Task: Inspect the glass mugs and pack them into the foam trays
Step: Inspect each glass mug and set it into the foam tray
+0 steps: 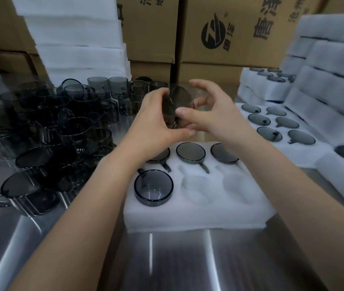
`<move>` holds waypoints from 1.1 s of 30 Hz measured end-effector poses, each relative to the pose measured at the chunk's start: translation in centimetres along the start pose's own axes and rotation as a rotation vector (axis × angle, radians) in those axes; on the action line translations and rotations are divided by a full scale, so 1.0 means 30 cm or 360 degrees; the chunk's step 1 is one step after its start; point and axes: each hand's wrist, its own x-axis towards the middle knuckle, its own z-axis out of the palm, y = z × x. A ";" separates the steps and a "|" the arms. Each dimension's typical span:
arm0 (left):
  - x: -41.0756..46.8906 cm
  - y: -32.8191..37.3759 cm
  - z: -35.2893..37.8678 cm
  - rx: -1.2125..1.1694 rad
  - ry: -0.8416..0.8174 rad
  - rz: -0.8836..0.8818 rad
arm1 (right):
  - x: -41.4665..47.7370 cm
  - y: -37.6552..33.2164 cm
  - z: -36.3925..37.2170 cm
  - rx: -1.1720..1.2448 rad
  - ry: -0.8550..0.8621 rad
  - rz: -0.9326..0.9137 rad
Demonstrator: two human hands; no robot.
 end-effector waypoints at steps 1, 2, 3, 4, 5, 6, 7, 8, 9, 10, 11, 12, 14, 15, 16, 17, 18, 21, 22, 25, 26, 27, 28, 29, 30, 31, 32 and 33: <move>0.007 0.010 0.003 0.0071 0.0022 0.0024 | -0.004 0.003 0.001 -0.0030 0.0000 0.0010; 0.014 0.018 0.005 0.0125 0.0030 0.0046 | -0.008 0.007 0.004 -0.0033 -0.0012 0.0005; 0.019 0.024 0.006 0.0162 0.0026 0.0063 | -0.012 0.011 0.007 0.0008 -0.0033 -0.0018; 0.020 0.026 0.008 0.0186 0.0027 0.0072 | -0.017 0.015 0.010 0.0071 -0.0055 -0.0039; 0.018 0.024 0.010 0.0196 0.0038 0.0075 | -0.021 0.021 0.012 0.0125 -0.0070 -0.0051; 0.014 0.020 0.014 0.0184 0.0053 0.0077 | -0.024 0.027 0.012 0.0152 -0.0074 -0.0038; 0.008 0.014 0.020 0.0157 0.0066 0.0089 | -0.028 0.034 0.011 0.0146 -0.0074 -0.0014; -0.001 0.008 0.026 0.0131 0.0077 0.0112 | -0.031 0.040 0.010 0.0120 -0.0072 0.0010; -0.007 0.000 0.031 0.0120 0.0088 0.0139 | -0.032 0.045 0.011 0.0090 -0.0068 0.0018; -0.009 -0.007 0.034 0.0123 0.0104 0.0165 | -0.032 0.050 0.013 0.0064 -0.0055 0.0014; -0.011 -0.014 0.035 0.0133 0.0126 0.0187 | -0.032 0.054 0.015 0.0040 -0.0034 -0.0003; -0.012 -0.018 0.035 0.0148 0.0148 0.0215 | -0.034 0.055 0.019 0.0012 -0.0007 -0.0025; -0.014 -0.021 0.035 0.0199 0.0167 0.0296 | -0.037 0.053 0.027 -0.0024 0.0050 -0.0061; -0.016 -0.020 0.036 0.0225 0.0162 0.0339 | -0.037 0.051 0.029 -0.0028 0.0082 -0.0064; -0.019 -0.018 0.037 0.0242 0.0154 0.0378 | -0.038 0.049 0.031 -0.0027 0.0118 -0.0063; -0.021 -0.015 0.038 0.0250 0.0146 0.0412 | -0.038 0.048 0.031 -0.0014 0.0153 -0.0066; -0.023 -0.013 0.038 0.0251 0.0140 0.0441 | -0.039 0.046 0.030 0.0010 0.0182 -0.0070; -0.028 -0.012 0.039 0.0227 0.0118 0.0498 | -0.041 0.044 0.021 0.0130 0.0219 -0.0063; -0.028 -0.013 0.039 0.0209 0.0109 0.0507 | -0.042 0.043 0.019 0.0175 0.0221 -0.0043; -0.025 -0.021 0.037 0.0104 0.0072 0.0488 | -0.041 0.047 0.010 0.0362 0.0170 0.0037; -0.022 -0.025 0.036 0.0061 0.0069 0.0468 | -0.038 0.049 0.006 0.0447 0.0132 0.0069; -0.020 -0.030 0.035 0.0018 0.0077 0.0437 | -0.034 0.051 0.001 0.0539 0.0076 0.0101; -0.017 -0.034 0.034 -0.0030 0.0089 0.0399 | -0.032 0.051 -0.005 0.0633 0.0007 0.0127; -0.015 -0.037 0.033 -0.0085 0.0102 0.0358 | -0.030 0.052 -0.010 0.0724 -0.0064 0.0146; -0.013 -0.040 0.031 -0.0144 0.0117 0.0321 | -0.028 0.051 -0.016 0.0810 -0.0136 0.0158; -0.012 -0.042 0.029 -0.0204 0.0138 0.0292 | -0.027 0.052 -0.019 0.0877 -0.0208 0.0160; -0.011 -0.045 0.027 -0.0265 0.0157 0.0276 | -0.027 0.053 -0.021 0.0922 -0.0282 0.0152; -0.011 -0.047 0.025 -0.0320 0.0172 0.0270 | -0.028 0.055 -0.022 0.0945 -0.0350 0.0132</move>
